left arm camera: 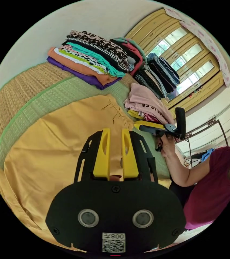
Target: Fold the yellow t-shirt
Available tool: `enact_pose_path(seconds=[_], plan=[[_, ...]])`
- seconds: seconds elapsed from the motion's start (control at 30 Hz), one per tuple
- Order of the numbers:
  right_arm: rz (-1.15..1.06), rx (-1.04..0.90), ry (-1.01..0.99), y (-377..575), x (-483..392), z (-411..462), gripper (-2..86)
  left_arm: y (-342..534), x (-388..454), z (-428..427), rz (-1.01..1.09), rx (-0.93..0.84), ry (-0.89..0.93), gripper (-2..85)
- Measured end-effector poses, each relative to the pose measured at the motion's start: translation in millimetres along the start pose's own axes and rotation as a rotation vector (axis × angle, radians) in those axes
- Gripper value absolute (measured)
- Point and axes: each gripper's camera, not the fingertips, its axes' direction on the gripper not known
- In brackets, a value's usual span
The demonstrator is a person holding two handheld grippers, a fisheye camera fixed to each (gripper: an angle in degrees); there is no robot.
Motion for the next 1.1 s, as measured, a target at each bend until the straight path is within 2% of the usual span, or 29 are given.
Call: enact_pose_path(seconds=[0.17, 0.33, 0.53, 0.6, 0.77, 0.9, 1.1], plan=[[0.003, -0.006, -0.009, 1, 9, -5, 5.9, -74, 28, 52, 0.052, -0.035, -0.035, 7.9], [0.016, -0.012, -0.027, 4, 19, -8, 3.1, -131, 56, 106, 0.064, -0.122, -0.152, 9.5], [0.030, -0.014, -0.070, 8, 31, -11, 1.1, -151, 88, 138, 0.101, -0.185, -0.370, 6.1], [0.036, -0.014, -0.085, 10, 34, -11, 0.7, -155, 92, 140, 0.114, -0.195, -0.394, 4.2], [0.034, -0.010, -0.104, 15, 38, -12, 0.2, -156, 88, 132, 0.081, -0.175, -0.358, 1.3], [0.039, 0.033, -0.173, 21, 43, -17, 0.1, -145, 79, 101, 0.022, -0.056, -0.278, 0.8], [-0.015, 0.102, -0.478, 24, 35, -22, 0.1, -110, 49, 32, -0.104, 0.133, -0.134, 0.5]])
